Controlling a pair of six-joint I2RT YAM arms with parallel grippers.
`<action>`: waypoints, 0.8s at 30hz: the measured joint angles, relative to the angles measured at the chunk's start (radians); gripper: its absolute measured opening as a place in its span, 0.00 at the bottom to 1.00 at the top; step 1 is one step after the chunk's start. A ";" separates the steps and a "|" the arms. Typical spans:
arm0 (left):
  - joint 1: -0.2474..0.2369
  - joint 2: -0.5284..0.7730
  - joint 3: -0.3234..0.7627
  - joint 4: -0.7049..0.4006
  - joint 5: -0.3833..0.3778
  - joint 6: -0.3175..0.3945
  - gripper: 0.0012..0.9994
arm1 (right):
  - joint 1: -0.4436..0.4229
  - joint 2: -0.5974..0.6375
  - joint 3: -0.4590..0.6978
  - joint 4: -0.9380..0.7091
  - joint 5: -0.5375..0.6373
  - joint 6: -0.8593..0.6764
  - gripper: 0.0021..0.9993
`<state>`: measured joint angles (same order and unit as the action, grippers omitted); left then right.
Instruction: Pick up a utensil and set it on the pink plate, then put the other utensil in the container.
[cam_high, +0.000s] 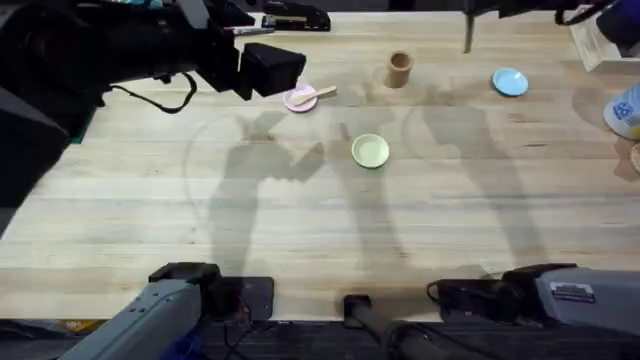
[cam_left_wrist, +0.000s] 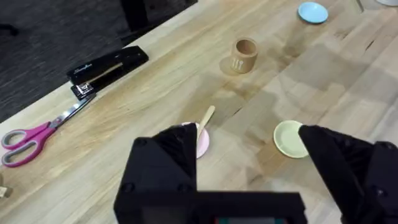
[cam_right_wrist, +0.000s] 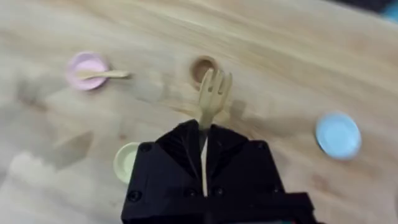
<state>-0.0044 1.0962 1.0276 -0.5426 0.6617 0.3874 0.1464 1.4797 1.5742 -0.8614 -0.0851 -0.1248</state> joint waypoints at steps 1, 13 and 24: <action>0.000 0.000 0.000 0.000 0.000 0.000 0.99 | -0.003 -0.001 0.000 0.005 -0.044 -0.037 0.03; 0.000 0.000 0.000 0.000 0.000 0.000 0.99 | -0.156 -0.001 0.000 0.105 -0.609 -0.321 0.03; 0.000 0.000 0.000 0.000 0.000 0.000 0.99 | -0.325 0.005 0.001 0.181 -1.078 -0.525 0.03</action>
<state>-0.0044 1.0962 1.0279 -0.5426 0.6617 0.3874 -0.1787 1.4847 1.5749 -0.6807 -1.1629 -0.6496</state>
